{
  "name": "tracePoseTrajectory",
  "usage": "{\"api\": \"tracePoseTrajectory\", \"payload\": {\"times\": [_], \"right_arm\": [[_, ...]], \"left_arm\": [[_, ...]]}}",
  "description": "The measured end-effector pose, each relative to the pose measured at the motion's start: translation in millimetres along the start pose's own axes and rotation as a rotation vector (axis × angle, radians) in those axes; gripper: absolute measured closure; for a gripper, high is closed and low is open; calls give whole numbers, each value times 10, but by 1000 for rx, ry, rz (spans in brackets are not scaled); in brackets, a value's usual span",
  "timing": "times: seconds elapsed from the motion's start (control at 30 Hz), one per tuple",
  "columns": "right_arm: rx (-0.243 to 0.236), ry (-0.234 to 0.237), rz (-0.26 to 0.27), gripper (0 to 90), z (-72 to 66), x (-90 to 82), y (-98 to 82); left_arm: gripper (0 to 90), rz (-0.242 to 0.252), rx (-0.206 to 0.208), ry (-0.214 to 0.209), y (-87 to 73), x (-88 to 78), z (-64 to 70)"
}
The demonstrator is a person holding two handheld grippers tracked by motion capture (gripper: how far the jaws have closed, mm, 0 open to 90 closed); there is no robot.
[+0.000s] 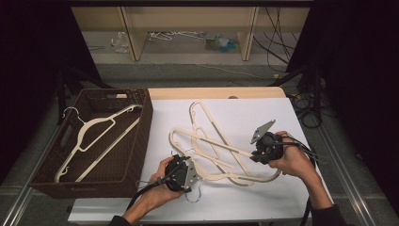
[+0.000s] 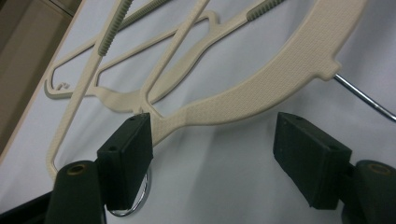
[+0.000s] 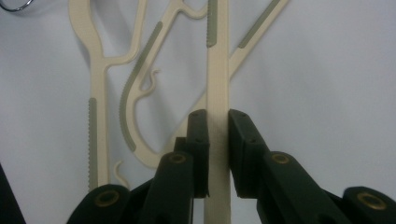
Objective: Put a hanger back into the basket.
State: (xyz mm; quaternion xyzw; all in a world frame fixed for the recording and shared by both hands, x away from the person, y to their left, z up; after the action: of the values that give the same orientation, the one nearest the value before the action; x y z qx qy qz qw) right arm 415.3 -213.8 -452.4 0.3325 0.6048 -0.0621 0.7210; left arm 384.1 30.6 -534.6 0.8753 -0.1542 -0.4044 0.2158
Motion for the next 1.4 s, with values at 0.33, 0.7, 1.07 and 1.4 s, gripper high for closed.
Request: {"api": "tracePoseTrajectory", "payload": {"times": [0.33, 0.7, 1.07, 1.4], "right_arm": [[13, 31, -1, 798, 48, 6, -58], [42, 143, -17, 798, 133, 254, -242], [41, 208, -30, 801, 116, 359, -327], [110, 208, 2, 667, 159, 354, -336]], "left_arm": [[316, 60, 64, -9, 103, 29, -43], [598, 208, 213, -154, 235, -159, 24], [748, 304, 335, -132, 388, -360, -31], [826, 324, 408, -96, 457, -448, -65]]}}
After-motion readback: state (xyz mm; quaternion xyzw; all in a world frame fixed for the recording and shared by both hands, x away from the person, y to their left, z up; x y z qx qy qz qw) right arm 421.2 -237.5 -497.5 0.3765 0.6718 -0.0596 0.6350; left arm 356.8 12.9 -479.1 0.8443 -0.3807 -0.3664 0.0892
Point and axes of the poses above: each handheld gripper's, and its own axes: x roughly forward along the jaws, y roughly out of its top, z roughly to its right, the point moved 7 cm from there along x, roughly forward along the jaws, and after that the axes turned 7 degrees about x, right-handed, at the moved point
